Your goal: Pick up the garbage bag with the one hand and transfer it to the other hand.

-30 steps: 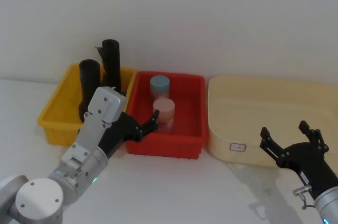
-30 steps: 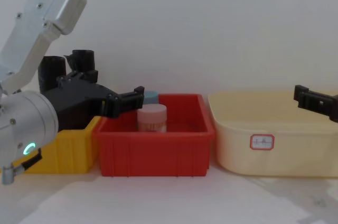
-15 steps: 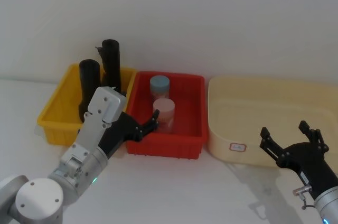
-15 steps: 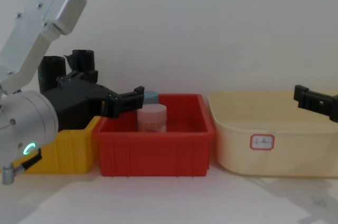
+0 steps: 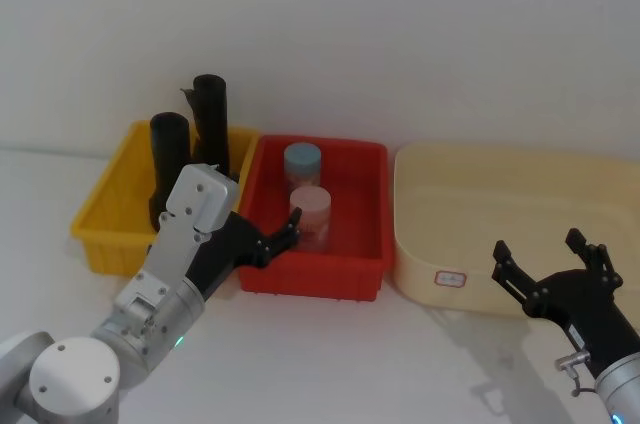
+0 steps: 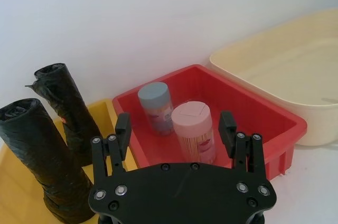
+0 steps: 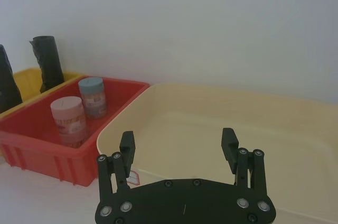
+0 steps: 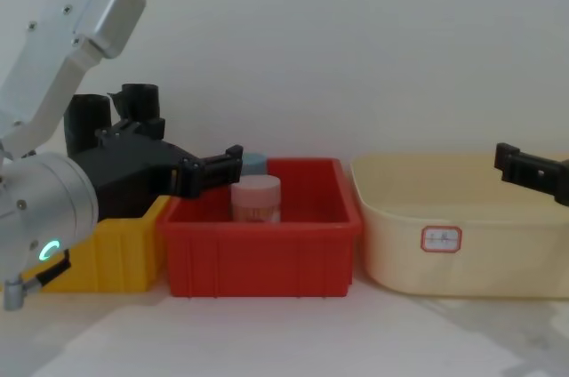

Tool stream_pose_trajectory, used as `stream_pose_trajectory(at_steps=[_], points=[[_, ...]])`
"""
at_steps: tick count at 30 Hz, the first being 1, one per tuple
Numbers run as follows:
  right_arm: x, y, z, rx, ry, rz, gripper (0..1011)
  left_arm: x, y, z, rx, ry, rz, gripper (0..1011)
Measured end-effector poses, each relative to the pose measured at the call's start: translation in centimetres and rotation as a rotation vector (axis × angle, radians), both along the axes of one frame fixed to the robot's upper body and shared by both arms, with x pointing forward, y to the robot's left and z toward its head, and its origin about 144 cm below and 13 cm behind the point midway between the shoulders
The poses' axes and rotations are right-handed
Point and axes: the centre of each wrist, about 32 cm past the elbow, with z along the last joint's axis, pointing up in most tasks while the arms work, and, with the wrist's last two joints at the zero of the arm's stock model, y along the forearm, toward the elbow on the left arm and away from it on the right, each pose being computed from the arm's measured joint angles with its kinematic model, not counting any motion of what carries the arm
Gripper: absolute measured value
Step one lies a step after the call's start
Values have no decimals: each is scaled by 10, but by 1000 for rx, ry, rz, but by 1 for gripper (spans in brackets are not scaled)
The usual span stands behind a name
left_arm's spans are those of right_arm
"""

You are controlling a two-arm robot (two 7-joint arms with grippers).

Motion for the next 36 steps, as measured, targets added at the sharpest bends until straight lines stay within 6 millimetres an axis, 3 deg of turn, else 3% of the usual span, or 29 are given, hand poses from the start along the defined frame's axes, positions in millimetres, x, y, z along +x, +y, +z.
stream_pose_trajectory(at_steps=[36], points=[[0, 0, 0, 0, 0, 0, 1000, 0, 0, 0, 0, 0, 0, 1001]])
